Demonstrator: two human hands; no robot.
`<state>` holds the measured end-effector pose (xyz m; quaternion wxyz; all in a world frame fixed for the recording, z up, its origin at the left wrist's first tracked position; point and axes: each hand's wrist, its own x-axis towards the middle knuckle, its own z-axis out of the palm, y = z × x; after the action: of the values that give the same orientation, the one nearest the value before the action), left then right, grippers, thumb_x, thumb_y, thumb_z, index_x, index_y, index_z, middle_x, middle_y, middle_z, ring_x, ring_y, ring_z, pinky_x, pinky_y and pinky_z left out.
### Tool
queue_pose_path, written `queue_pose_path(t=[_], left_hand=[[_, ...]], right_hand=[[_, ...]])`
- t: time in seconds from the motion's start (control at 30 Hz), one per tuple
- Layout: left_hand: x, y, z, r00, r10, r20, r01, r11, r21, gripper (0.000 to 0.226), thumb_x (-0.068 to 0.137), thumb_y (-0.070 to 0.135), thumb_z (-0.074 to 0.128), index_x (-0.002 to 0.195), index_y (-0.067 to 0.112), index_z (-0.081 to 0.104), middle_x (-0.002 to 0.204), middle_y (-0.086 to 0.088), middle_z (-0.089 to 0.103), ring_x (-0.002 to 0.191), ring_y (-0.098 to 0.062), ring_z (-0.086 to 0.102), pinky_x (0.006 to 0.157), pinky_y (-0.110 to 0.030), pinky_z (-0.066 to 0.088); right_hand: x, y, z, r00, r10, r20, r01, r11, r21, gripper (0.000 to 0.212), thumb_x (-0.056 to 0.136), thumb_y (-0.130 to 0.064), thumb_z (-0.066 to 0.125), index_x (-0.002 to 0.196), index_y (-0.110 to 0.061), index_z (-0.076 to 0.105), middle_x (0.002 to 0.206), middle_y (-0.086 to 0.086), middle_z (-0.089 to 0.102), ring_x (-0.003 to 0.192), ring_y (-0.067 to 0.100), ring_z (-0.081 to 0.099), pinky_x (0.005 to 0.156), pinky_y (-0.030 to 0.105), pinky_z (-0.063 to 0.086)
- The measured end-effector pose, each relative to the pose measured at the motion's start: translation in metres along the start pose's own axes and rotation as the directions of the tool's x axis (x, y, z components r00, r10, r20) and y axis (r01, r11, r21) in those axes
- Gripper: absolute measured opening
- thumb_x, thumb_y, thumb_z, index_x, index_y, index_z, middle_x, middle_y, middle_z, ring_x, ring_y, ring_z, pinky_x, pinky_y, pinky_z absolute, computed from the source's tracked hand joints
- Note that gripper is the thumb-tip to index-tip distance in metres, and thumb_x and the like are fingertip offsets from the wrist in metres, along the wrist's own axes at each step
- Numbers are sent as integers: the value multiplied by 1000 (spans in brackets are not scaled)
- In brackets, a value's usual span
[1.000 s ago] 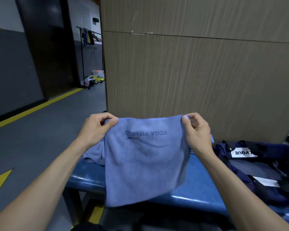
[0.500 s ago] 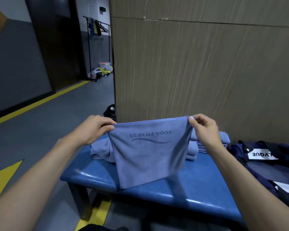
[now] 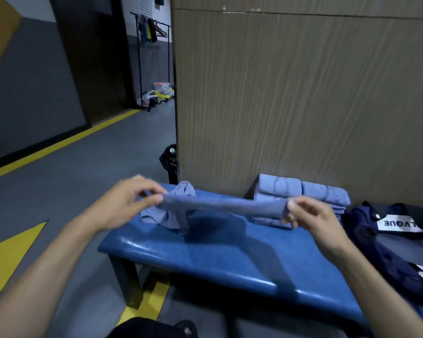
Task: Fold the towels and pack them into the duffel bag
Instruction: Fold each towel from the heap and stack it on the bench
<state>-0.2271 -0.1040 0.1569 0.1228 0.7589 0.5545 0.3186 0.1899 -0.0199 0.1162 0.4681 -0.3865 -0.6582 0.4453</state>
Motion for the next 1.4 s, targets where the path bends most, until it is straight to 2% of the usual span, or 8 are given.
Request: queue_pose_path(t=[0.23,0.33,0.6,0.77,0.97,1.1,1.23,1.4], left_hand=[[-70,-45,79,896,-134,423,194,976,-103,27,100,24,62,85,45,67,83,20,66,81,3,57,78,-16,43],[-74,-53,91,893,-170,418,261,950,-173,21,100,23,60,88,39,69,82,17,66,79,4,55,76,-17,42],[-50,-79,120,911,-268,313,343,914,-216,27,89,49,60,95,25,69,90,-9,69,79,-5,58,79,-27,47],[-1,-96,140,907,-366,211,409,883,-230,18,100,7,59,90,18,69,79,19,71,76,8,60,78,-24,46],[34,-107,171,879,-445,172,463,883,-82,19,99,12,59,82,19,66,80,9,67,74,0,57,70,-14,41],[31,-112,189,882,-456,117,462,887,-26,17,99,15,58,84,19,66,85,0,69,82,-16,62,73,-21,45],[24,-116,198,893,-445,65,446,895,-4,13,101,22,55,93,22,67,89,5,70,86,-15,63,79,-37,51],[22,-117,198,908,-417,51,417,909,-1,14,100,24,55,90,28,65,86,7,69,84,-14,64,78,-38,51]], right_hand=[[-71,79,0,906,322,275,-278,942,-188,35,87,-41,76,80,-7,74,72,2,66,68,10,51,61,20,38],[-71,95,3,901,344,265,-304,935,-181,48,75,-56,76,81,-8,73,74,4,64,70,13,50,64,25,39],[-36,132,37,922,370,111,-355,926,-131,25,95,-5,67,70,-7,63,65,4,56,68,18,47,72,37,37],[1,143,58,931,363,-42,-359,888,-289,27,92,-15,68,66,-17,61,54,-12,54,57,7,45,62,30,38],[35,148,61,879,468,-89,-464,802,-375,32,96,-26,60,68,-16,70,72,5,73,59,15,55,58,27,44],[47,143,58,933,352,69,-201,672,-713,13,91,-21,60,91,-33,65,48,-17,59,63,16,57,66,33,50],[48,140,64,930,220,294,146,512,-846,26,88,-28,61,110,-40,66,90,-11,59,89,19,60,64,32,41],[48,147,64,927,28,373,326,428,-843,14,94,-34,60,103,-34,70,95,-6,59,88,24,63,59,37,47]])
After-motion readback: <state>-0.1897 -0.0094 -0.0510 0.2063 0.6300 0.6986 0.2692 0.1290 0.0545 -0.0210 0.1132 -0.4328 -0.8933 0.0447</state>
